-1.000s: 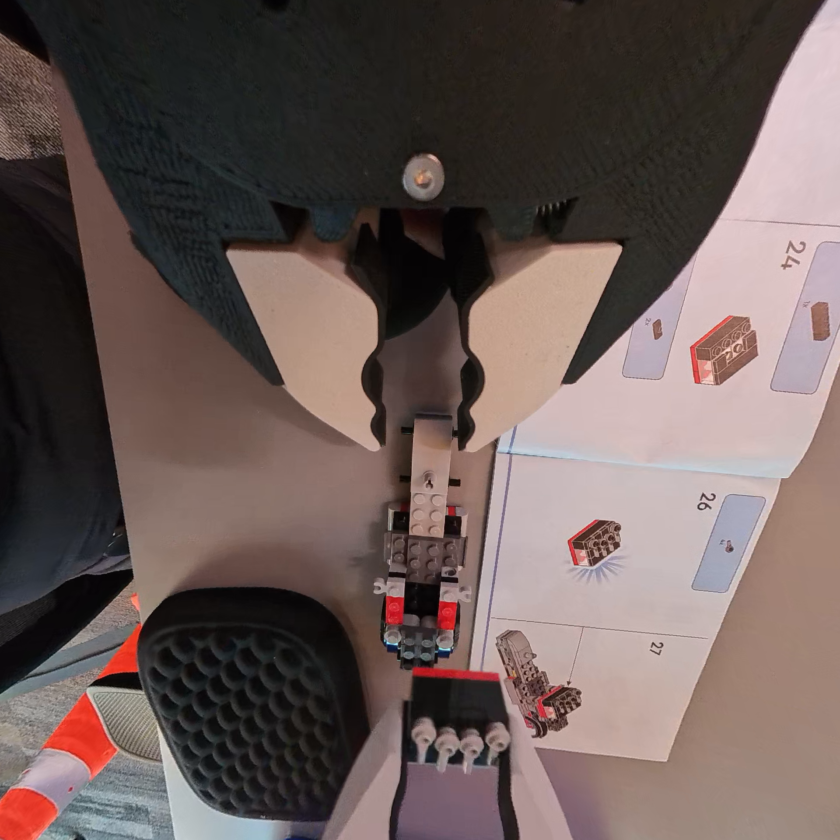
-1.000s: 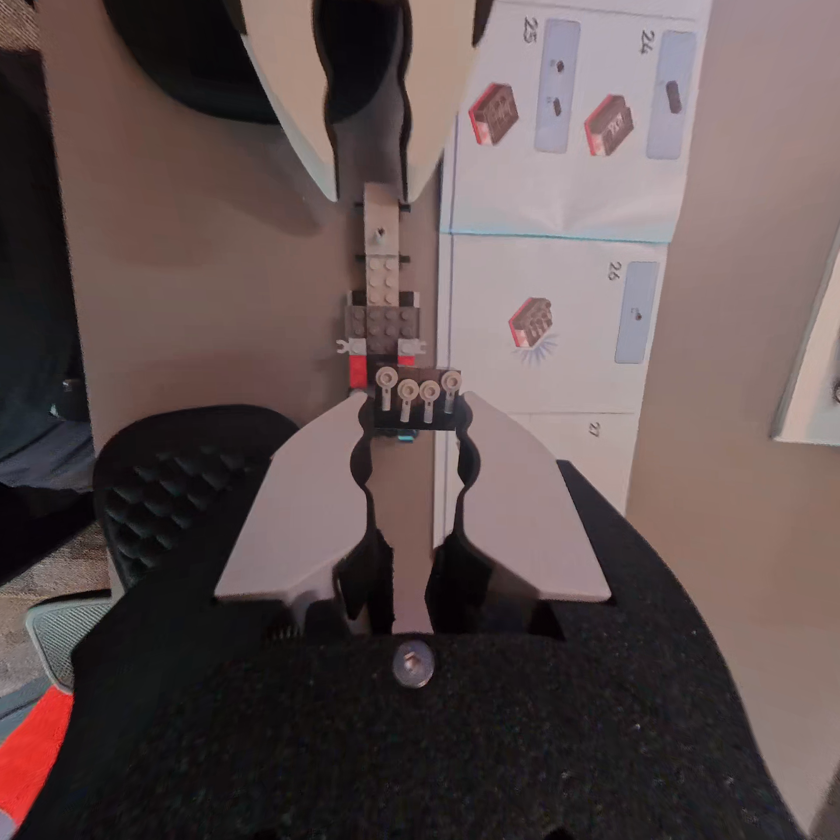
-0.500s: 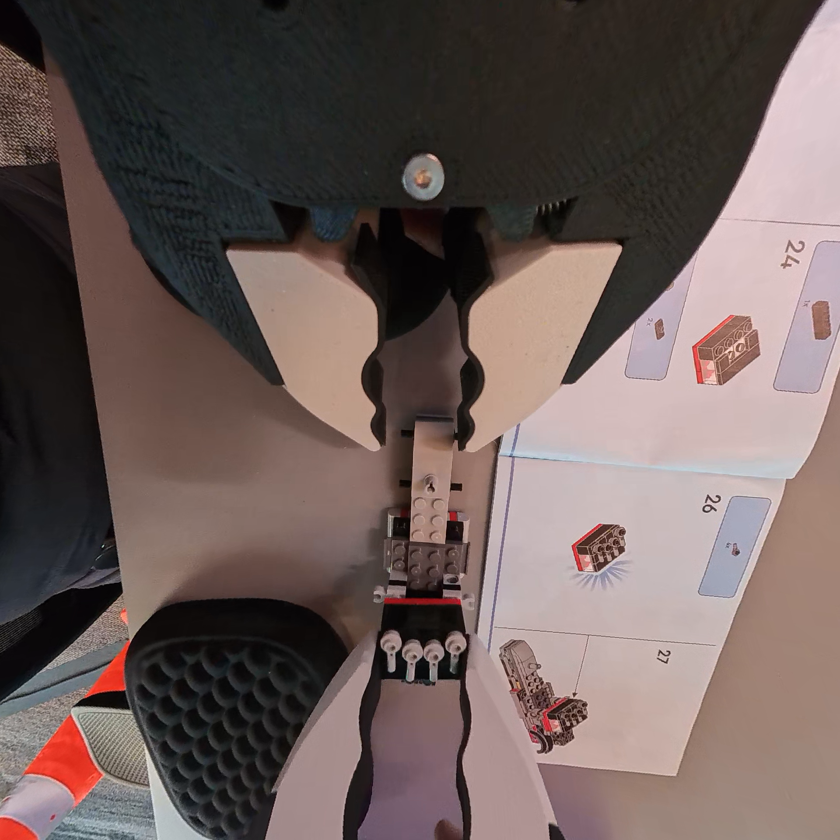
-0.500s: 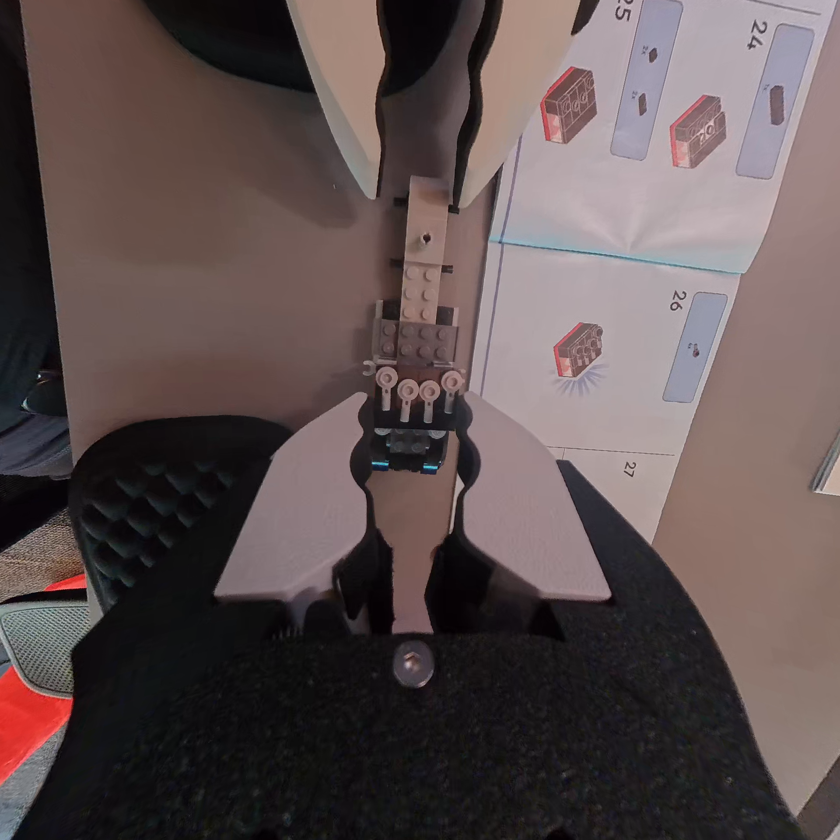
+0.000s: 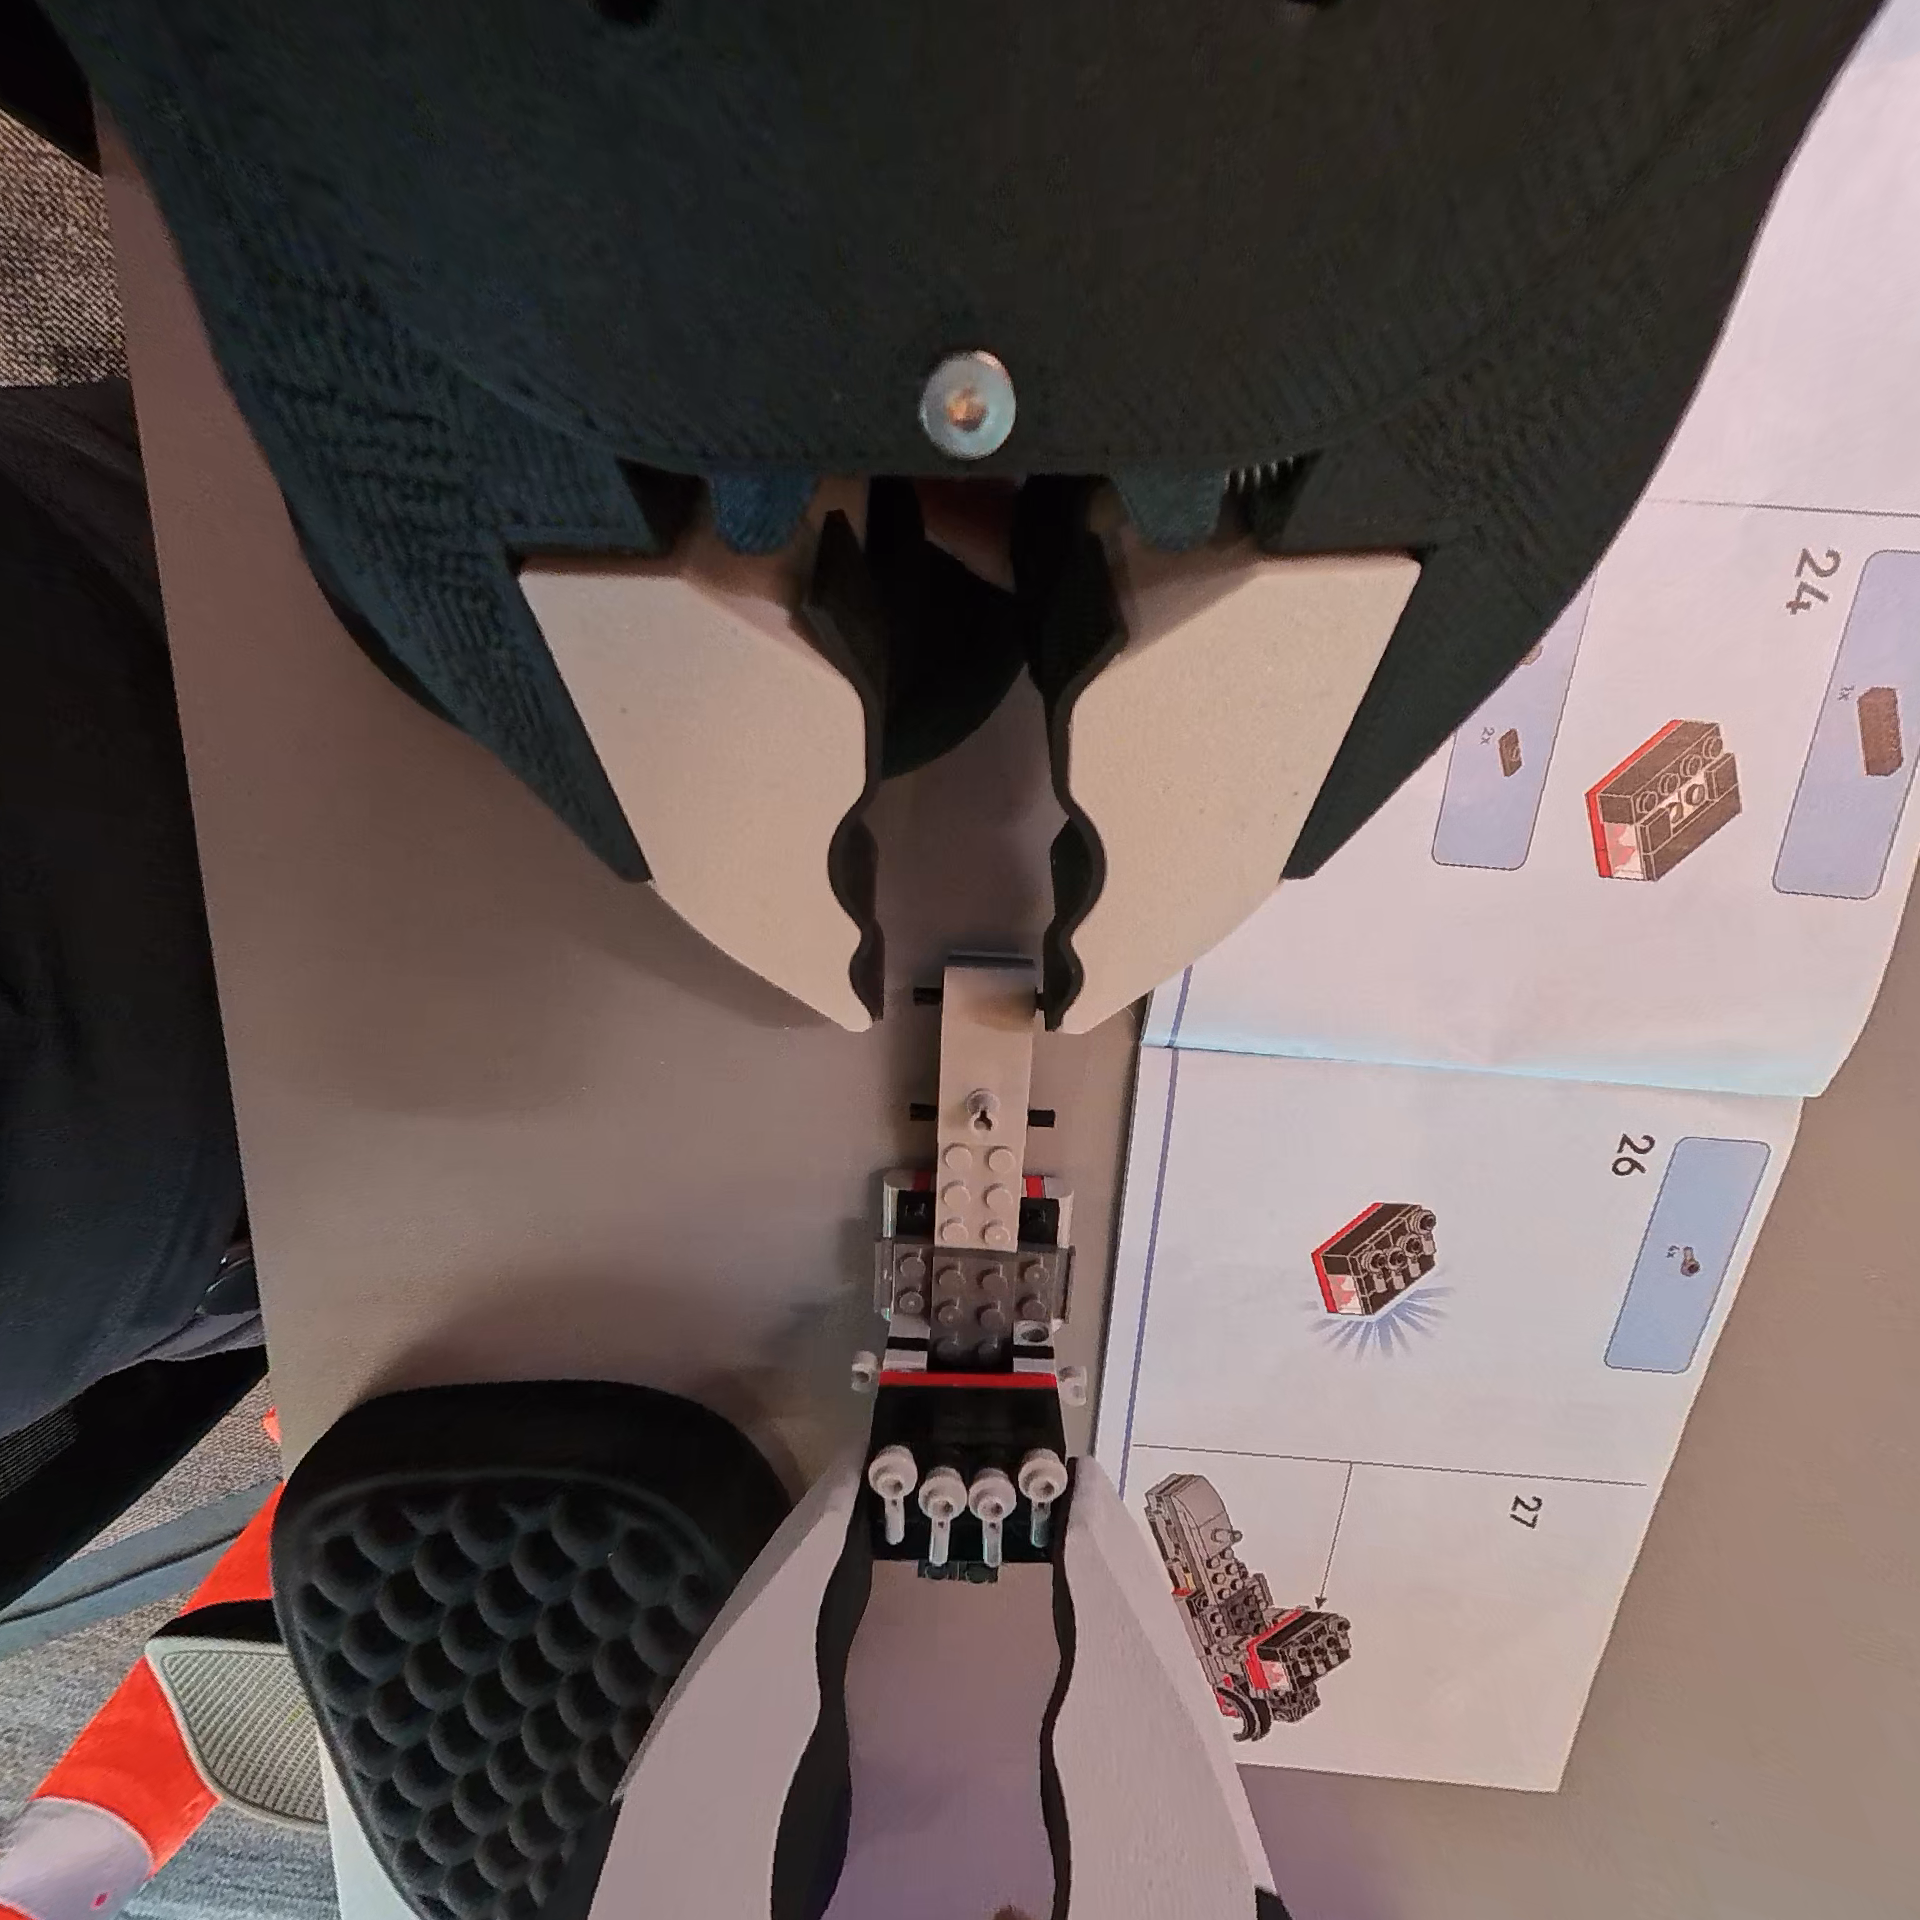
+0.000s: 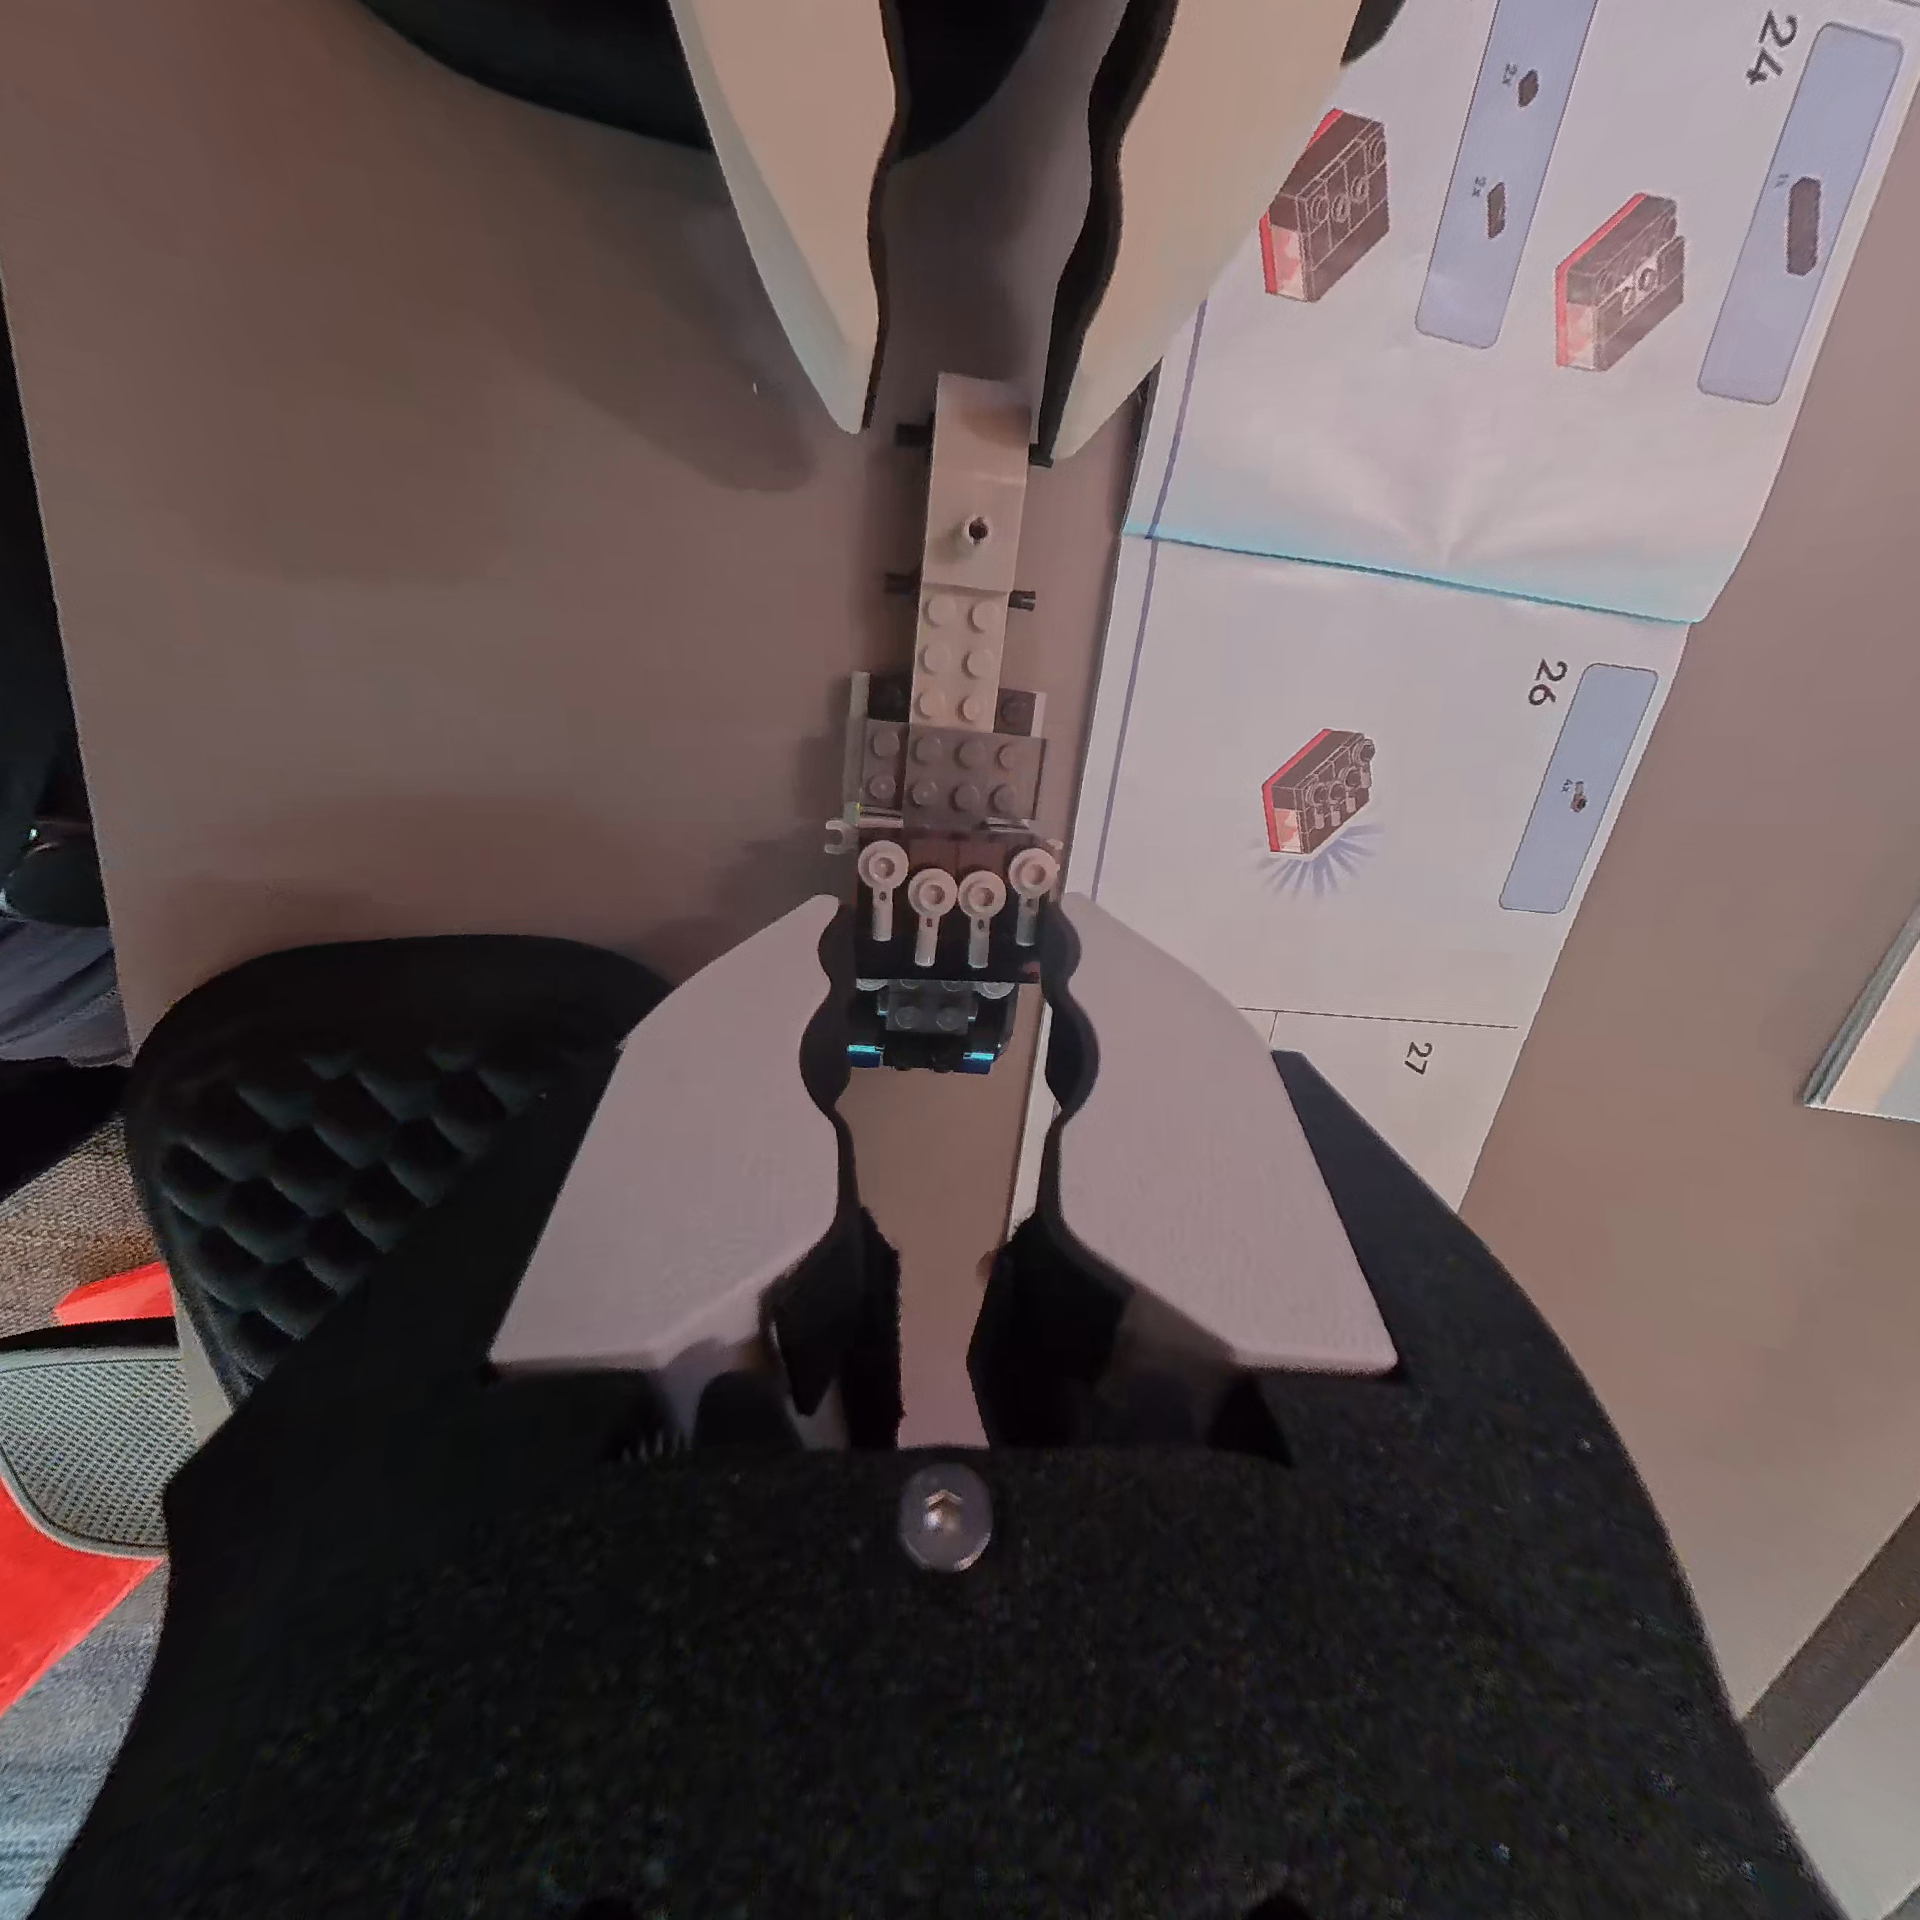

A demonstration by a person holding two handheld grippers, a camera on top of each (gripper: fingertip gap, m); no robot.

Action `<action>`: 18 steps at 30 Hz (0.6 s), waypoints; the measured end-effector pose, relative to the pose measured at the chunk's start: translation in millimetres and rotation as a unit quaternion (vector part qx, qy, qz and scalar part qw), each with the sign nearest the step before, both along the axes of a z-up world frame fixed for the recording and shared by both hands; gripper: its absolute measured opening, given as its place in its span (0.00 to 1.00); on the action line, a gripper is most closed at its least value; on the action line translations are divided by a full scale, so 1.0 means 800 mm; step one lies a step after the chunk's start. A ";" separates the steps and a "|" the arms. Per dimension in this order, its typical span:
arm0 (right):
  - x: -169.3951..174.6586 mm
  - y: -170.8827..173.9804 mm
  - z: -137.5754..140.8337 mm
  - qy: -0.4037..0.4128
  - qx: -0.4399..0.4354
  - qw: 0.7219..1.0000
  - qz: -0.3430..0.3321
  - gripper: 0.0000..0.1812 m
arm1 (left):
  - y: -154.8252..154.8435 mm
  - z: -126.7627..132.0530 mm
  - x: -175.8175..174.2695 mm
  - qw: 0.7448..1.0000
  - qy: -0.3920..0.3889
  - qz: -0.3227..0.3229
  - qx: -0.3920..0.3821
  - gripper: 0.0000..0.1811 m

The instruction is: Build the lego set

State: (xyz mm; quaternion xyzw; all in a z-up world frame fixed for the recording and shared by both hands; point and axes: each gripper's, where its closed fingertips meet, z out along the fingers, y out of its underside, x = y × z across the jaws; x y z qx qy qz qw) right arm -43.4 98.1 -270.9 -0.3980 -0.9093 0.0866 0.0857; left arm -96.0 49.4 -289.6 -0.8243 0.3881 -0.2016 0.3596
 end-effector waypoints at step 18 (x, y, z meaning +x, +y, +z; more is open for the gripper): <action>0.001 0.000 -0.003 -0.039 0.049 0.998 -0.007 0.19 | 0.000 -0.005 0.000 1.000 0.015 0.000 -0.002 0.13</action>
